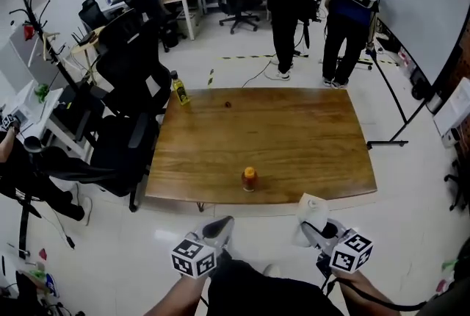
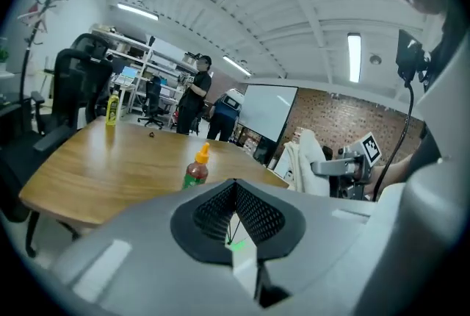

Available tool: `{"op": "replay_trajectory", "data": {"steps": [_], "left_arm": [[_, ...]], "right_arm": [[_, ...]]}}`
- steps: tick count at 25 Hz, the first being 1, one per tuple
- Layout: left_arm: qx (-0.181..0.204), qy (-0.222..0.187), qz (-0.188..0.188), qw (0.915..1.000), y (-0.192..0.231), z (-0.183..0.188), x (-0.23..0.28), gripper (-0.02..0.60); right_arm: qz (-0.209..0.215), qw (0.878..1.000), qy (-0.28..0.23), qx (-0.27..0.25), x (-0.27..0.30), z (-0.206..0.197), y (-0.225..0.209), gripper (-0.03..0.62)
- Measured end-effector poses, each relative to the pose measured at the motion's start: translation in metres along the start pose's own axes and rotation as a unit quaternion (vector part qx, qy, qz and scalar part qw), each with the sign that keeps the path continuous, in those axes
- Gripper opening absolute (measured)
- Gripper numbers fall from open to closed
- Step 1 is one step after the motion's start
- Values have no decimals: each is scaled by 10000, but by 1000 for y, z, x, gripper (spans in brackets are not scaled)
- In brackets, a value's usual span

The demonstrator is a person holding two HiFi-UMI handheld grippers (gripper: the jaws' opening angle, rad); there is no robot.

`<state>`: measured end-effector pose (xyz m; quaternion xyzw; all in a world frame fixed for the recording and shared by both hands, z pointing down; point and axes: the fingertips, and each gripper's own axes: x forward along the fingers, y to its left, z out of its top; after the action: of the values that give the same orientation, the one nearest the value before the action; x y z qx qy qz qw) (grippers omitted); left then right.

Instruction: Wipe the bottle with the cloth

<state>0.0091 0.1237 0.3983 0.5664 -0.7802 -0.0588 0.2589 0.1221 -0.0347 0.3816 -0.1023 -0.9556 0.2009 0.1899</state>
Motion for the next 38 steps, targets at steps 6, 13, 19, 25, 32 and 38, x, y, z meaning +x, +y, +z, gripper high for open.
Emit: {"op": "replay_trajectory", "data": {"steps": [6,13,19,25,32,38], "left_arm": [[-177,-226,71,9996,-34,-8,-32,17],[36,-239,-90,9997,-22,6,-49,17],[48,-193,-342,9992,-2,13,-58,17],[39,-57,-575,9983,-1,8,-58,17],[107,-18,-578,9983,3,7,-61,17],[144,-40,-572,9983,4,12,-64,17]], "right_arm": [[79,9999,73,11,-22,-14,9,77],[-175,9997,-110,111,-28,-18,27,77],[-520,9980,-177,318,-17,-33,41,77],[-736,9968,-131,281,-17,-43,54,75],[-839,9962,-69,239,-18,-47,58,75],[-840,9963,-68,157,-17,-42,62,75]]}}
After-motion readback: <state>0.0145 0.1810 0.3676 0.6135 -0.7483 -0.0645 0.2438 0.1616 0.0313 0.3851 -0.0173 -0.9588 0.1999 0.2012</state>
